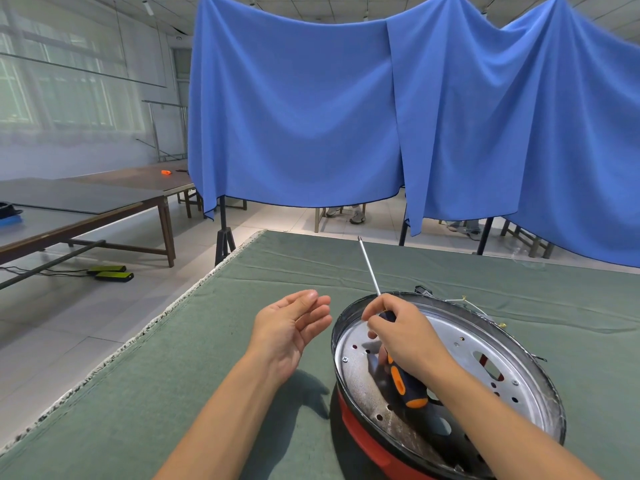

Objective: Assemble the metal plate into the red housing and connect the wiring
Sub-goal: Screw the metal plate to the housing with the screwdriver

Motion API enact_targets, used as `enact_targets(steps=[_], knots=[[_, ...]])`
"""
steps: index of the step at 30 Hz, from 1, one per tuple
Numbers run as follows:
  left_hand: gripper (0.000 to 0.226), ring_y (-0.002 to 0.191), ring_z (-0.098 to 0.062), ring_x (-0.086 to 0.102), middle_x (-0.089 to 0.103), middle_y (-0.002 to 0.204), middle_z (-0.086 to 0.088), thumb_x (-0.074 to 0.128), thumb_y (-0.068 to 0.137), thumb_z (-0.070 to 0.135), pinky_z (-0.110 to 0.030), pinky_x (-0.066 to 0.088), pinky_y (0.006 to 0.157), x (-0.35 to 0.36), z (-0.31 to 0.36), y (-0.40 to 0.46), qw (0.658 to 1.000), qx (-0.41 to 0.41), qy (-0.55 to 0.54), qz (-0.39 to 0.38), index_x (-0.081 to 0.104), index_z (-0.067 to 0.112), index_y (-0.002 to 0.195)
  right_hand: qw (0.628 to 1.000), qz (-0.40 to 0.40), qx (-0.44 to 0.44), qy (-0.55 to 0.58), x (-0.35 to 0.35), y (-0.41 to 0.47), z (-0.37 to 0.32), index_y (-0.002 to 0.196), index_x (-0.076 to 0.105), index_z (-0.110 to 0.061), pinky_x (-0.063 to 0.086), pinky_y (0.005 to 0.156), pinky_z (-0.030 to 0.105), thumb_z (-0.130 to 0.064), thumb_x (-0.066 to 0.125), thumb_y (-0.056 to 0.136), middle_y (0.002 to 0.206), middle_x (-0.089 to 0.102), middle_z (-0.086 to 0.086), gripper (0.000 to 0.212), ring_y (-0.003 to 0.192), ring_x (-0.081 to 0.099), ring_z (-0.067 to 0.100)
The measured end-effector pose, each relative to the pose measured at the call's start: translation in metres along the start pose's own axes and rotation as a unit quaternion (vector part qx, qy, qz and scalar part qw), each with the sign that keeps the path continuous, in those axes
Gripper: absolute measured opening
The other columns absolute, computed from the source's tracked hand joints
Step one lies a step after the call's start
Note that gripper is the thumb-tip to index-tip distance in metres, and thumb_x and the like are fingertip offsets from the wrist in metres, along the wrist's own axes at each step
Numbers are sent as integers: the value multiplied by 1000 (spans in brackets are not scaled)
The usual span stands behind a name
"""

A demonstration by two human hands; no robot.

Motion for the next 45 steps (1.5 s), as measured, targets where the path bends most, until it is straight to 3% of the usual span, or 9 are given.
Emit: enact_targets(steps=[5,8,11,13,16,21,26,30,45], knots=[[18,55,-16,70,72,69,-16,46,97,3,-22,54,46,-1,-1,2,1000,4,1,6,60,-7,92,999,-2,-25,-24,1,-3,-5,86,57,-23,40,40,15,-6,46,88,84,63,7,20,37,53,6],[17,60,-21,72,72,70,-19,44,98,2,-24,56,47,0,1,2,1000,13,-23,15,56,-8,91,998,-10,-40,-53,2,-5,-7,94,53,-31,45,46,21,-9,46,88,81,63,0,24,43,56,9],[14,60,-24,72,71,69,-20,42,99,1,-28,58,49,-4,6,5,997,31,-66,37,51,-5,90,995,-6,-65,-73,5,-8,-11,112,35,-39,53,63,36,-8,48,87,85,61,-3,42,56,60,14],[12,63,-26,72,71,72,-22,42,99,2,-30,59,52,-10,10,7,994,39,-85,51,50,-5,92,990,-10,-98,-100,9,-11,-16,121,26,-43,52,68,34,-9,49,85,90,59,-7,55,66,61,13],[15,66,-27,72,69,80,-24,44,99,4,-32,60,55,-19,16,11,991,43,-103,69,52,-3,89,975,-29,-150,-159,17,-16,-23,122,36,-39,45,69,25,-16,49,83,96,64,-13,47,81,58,11],[18,86,-31,65,64,93,-21,42,100,7,-36,60,62,-38,29,19,985,53,-133,92,52,-1,88,950,-28,-208,-229,23,-23,-29,129,46,-34,44,87,28,-20,50,84,117,60,-16,48,108,53,11],[21,60,-22,71,71,76,-17,39,101,7,-33,60,56,-50,34,24,980,54,-172,91,52,0,87,917,-47,-242,-314,25,-25,-31,134,42,-43,44,78,31,-21,49,88,112,54,-15,52,102,55,15],[22,57,-21,71,71,65,-14,38,102,8,-32,59,55,-52,31,25,977,52,-181,96,53,0,87,890,-34,-242,-385,25,-24,-30,138,34,-46,38,68,31,-22,44,92,115,51,-15,54,95,58,20],[20,55,-20,70,70,61,-14,38,102,8,-30,58,49,-55,30,26,974,67,-181,117,51,0,89,858,-25,-249,-449,25,-25,-29,141,28,-48,28,60,29,-20,42,92,116,51,-14,58,87,61,21]])
Point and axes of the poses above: each hand's wrist, its own y-axis towards the middle knuckle, its own x-axis out of the palm, z = x × y, the point moved 4 cm from there along y, towards the middle knuckle
